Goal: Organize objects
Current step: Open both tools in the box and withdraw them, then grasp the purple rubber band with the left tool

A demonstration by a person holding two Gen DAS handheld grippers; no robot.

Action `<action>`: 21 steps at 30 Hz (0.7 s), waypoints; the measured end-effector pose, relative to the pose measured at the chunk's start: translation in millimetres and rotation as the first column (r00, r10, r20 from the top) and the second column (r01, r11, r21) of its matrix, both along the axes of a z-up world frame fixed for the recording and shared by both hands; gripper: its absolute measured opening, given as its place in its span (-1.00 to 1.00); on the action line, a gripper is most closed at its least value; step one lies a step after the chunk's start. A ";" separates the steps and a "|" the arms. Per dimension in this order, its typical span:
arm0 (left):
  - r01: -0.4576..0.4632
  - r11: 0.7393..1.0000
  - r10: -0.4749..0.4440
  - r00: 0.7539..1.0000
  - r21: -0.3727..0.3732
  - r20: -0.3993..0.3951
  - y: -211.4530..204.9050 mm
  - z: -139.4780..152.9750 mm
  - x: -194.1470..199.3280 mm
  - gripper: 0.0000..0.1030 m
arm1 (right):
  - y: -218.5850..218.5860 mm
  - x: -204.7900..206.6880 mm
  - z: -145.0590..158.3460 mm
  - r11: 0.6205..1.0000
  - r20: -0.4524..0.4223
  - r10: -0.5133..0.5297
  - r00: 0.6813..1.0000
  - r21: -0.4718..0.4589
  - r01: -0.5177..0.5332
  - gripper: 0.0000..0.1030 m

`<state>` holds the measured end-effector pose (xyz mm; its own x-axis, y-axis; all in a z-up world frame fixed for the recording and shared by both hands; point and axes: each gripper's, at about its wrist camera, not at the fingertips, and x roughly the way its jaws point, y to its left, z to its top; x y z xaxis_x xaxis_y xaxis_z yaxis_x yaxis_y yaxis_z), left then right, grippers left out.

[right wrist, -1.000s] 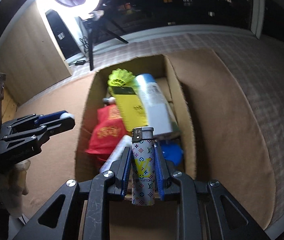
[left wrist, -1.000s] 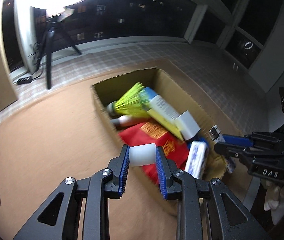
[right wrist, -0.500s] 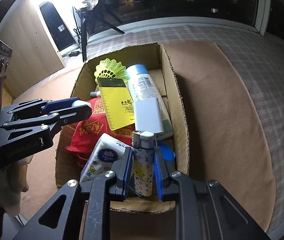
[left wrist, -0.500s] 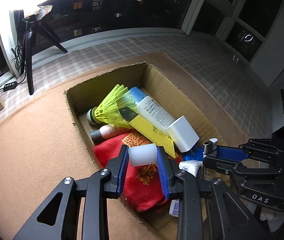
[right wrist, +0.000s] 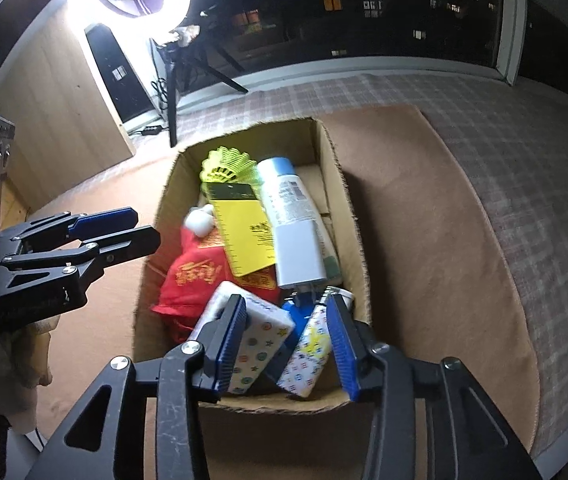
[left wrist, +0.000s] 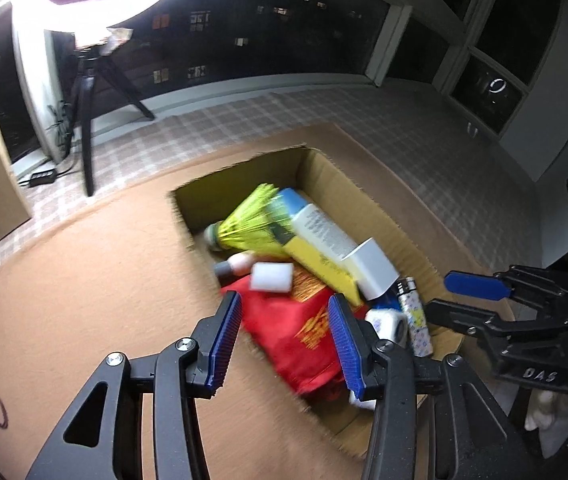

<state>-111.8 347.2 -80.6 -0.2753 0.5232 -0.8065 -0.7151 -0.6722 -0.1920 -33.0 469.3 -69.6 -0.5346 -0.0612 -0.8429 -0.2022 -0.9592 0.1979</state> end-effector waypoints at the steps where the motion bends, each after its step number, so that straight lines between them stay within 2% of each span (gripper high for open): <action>1: -0.007 1.000 0.007 1.000 -0.003 -0.003 -5.8 0.7 -0.2 -0.06 | -3.4 0.4 1.9 1.000 -0.006 0.003 1.000 0.000 -0.003 -0.21; 10: -0.147 0.988 0.147 0.989 -0.050 -0.014 -94.0 -6.1 -11.6 -0.06 | -49.5 -0.1 14.9 0.999 -0.036 0.048 0.998 -0.021 -0.049 -0.17; 17: -0.300 0.950 0.302 0.953 -0.090 0.008 -191.1 -27.1 -34.9 -0.06 | -95.9 -4.9 19.0 0.994 -0.043 0.106 0.993 -0.023 -0.107 -0.17; 21: -0.387 0.913 0.392 0.920 -0.127 0.016 -242.8 -41.4 -50.7 -0.06 | -122.3 -5.5 18.2 0.991 -0.050 0.130 0.990 -0.019 -0.132 -0.17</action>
<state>-162.5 104.5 -122.1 -0.4034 0.2811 -0.8708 -0.3854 -0.9153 -0.1169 -38.5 346.9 -51.3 -0.5607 -0.1518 -0.8140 -0.0648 -0.9720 0.2259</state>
